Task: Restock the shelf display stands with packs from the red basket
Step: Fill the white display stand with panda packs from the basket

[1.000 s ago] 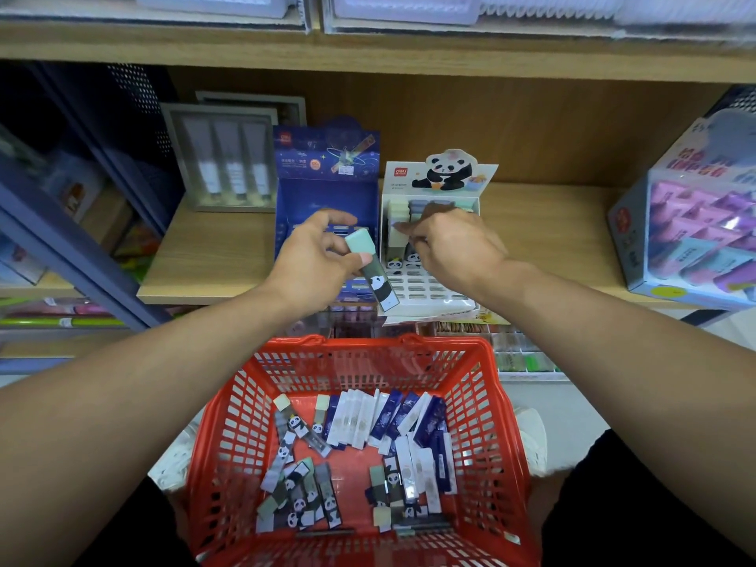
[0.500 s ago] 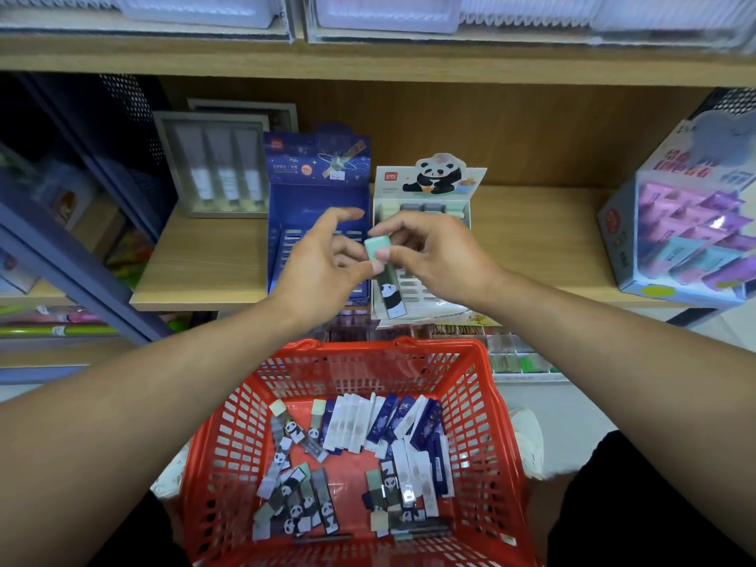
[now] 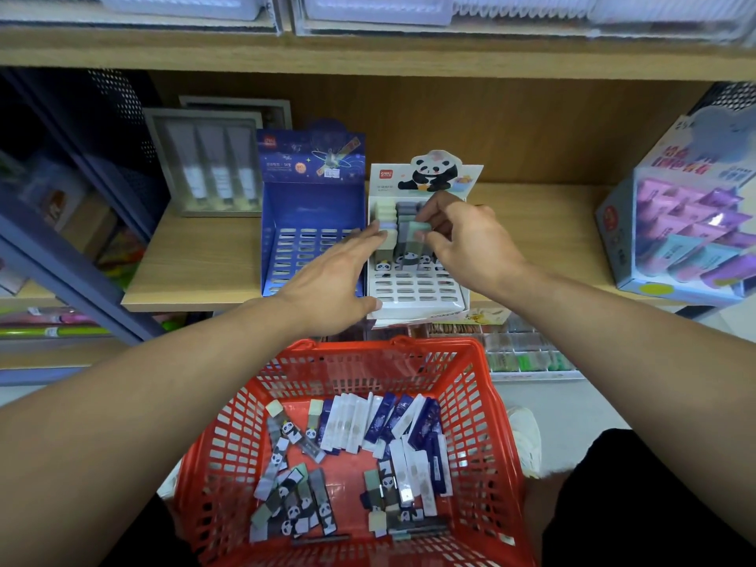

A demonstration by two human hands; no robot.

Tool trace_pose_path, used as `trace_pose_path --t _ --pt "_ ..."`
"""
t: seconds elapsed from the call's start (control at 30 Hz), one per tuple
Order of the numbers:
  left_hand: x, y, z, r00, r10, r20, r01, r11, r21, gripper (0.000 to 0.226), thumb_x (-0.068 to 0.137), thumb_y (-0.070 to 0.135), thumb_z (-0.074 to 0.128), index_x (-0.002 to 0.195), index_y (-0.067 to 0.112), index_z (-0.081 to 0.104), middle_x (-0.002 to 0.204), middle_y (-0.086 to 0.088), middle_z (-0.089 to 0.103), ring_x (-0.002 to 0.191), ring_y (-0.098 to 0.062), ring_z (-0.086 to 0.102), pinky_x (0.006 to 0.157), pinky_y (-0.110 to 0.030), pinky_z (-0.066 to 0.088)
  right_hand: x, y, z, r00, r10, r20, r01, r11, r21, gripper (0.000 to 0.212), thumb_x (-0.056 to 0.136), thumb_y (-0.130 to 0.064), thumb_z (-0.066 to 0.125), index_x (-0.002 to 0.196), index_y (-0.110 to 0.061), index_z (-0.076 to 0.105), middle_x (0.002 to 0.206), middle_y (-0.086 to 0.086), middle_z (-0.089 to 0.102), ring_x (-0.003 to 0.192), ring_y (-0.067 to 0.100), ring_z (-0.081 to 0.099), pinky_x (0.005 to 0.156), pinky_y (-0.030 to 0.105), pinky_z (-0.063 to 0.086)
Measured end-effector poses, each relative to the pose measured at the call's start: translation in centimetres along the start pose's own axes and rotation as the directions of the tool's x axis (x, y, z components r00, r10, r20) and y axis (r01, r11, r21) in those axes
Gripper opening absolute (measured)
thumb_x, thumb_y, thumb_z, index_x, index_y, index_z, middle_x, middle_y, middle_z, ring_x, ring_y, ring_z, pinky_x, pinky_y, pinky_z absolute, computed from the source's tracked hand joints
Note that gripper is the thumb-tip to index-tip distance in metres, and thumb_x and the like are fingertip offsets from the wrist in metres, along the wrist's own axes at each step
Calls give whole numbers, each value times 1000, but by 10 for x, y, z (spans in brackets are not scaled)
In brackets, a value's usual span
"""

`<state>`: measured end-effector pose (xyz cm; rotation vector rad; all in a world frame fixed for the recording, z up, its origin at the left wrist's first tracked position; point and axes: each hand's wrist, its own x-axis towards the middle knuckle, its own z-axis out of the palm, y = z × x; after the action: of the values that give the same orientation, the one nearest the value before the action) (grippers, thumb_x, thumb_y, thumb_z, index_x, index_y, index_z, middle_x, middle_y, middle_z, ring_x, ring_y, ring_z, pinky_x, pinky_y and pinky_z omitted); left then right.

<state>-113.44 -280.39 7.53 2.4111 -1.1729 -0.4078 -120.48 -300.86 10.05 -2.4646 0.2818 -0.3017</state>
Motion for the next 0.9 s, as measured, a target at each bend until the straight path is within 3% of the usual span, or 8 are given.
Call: trace_pose_path --t 0.27,0.43,0.53,0.6,0.77,0.83,0.9 --pt "-1 1 -1 998 8 60 -12 998 55 93 92 31 70 161 26 9 166 19 -7 153 -7 9 120 -26 17 -3 -4 4 999 -42 6 42 999 -20 9 97 -15 63 102 -21 60 88 -5 64 80 12 63 70 27 52" --pt "-3 2 -6 997 -5 75 1 999 49 85 92 33 70 160 31 18 164 26 -10 149 -10 26 110 -29 35 -1 -5 0 1000 5 14 -5 999 -32 13 97 -12 61 97 -24 57 87 -5 63 75 9 60 61 24 48" --pt "-3 2 -6 997 -11 77 6 998 68 71 92 36 70 153 33 34 164 26 -11 140 -12 40 95 -28 44 1 -4 -2 1000 14 28 -13 999 -37 15 96 -11 62 93 -25 57 87 -1 65 78 17 63 69 34 55" --pt "-4 2 -7 996 -17 86 11 997 76 63 93 36 69 149 33 41 164 25 -12 133 -12 48 84 -26 41 1 -2 -2 1000 15 24 -14 999 -47 14 95 -11 62 94 -25 60 89 -1 67 80 19 64 72 35 56" --pt "-3 2 -7 996 -24 88 16 996 92 56 92 37 69 144 33 48 164 26 -12 123 -11 55 80 -28 47 3 -2 2 1000 1 23 3 985 -171 20 97 -17 60 109 -22 75 107 -5 71 94 12 64 85 23 52" --pt "-2 2 -7 995 -26 91 18 996 93 55 92 37 69 143 33 48 164 26 -12 114 -10 58 73 -27 46 5 -5 4 1000 -8 23 12 976 -216 26 98 -15 57 113 -24 76 114 -4 71 101 16 65 93 29 53" --pt "-1 2 -6 996 -23 91 14 995 96 55 92 37 70 143 33 49 164 25 -13 117 -11 57 74 -27 47 5 -9 5 999 14 40 -3 963 -270 31 99 -15 53 119 -26 73 118 0 70 104 23 64 93 36 54"
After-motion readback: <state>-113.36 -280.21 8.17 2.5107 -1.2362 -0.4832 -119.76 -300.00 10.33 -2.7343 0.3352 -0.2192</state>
